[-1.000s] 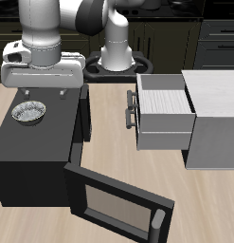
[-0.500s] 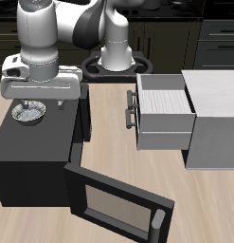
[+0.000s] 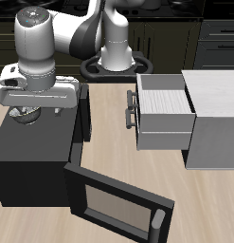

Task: Place the bowl in the top drawer

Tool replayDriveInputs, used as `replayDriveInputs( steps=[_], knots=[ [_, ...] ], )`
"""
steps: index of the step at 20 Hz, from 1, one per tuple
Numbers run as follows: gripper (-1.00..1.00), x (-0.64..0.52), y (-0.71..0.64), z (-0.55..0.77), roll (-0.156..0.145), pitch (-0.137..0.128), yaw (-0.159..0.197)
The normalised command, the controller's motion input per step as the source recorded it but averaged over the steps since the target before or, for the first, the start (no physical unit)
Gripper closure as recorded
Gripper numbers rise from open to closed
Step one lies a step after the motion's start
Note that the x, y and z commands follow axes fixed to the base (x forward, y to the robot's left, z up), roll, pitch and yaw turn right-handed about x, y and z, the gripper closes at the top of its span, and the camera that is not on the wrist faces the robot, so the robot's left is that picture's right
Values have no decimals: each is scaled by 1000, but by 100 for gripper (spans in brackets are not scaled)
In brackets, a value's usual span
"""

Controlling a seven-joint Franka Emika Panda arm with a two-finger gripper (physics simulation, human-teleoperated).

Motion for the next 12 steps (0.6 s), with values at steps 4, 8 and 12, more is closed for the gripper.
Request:
replayDriveInputs(
  steps=[4,8,12],
  knots=[
    [100,-7,-32,-338,-15,32,-16],
    [100,-42,38,-1,11,-1,-27],
    [100,-38,-6,72,2,-15,-19]
  ],
)
